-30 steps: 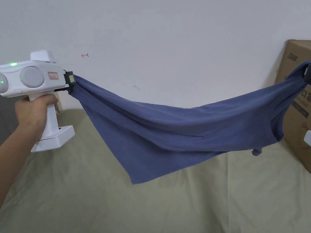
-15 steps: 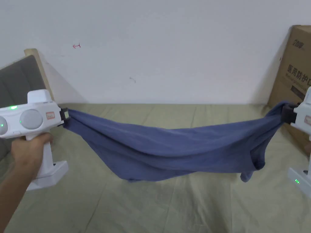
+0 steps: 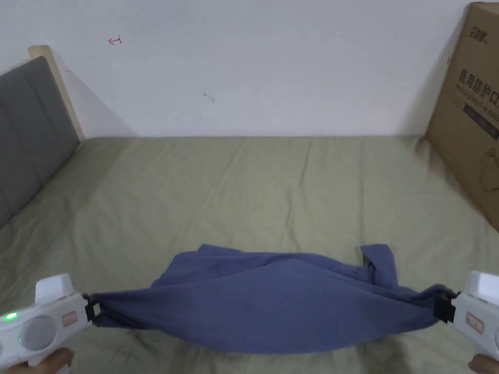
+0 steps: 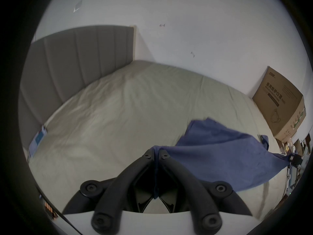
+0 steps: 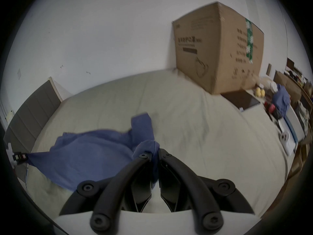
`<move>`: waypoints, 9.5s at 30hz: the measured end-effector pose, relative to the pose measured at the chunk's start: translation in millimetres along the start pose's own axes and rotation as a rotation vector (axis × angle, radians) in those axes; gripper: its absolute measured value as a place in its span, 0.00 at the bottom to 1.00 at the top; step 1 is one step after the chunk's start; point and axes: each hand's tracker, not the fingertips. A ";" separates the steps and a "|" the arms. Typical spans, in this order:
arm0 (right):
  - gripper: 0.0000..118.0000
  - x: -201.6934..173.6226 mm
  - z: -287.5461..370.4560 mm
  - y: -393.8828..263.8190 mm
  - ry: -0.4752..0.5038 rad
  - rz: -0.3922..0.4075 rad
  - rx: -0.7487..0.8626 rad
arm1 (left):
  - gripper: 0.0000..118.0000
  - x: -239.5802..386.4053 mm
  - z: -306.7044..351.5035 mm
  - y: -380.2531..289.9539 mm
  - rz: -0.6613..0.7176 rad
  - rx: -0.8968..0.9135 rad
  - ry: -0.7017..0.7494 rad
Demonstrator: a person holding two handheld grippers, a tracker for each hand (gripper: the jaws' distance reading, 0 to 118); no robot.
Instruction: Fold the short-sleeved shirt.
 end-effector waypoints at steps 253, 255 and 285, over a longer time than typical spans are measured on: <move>0.01 -80.7 227.4 -32.0 0.029 0.214 0.549 | 0.00 98.4 213.5 -63.9 -0.279 0.586 -0.125; 0.00 -79.1 227.3 -32.1 0.044 0.214 0.560 | 0.00 98.8 211.1 -66.9 -0.289 0.568 -0.123; 0.00 -50.0 202.3 -66.9 0.018 0.204 0.417 | 0.35 3.0 94.9 -185.7 -0.235 -0.178 -0.019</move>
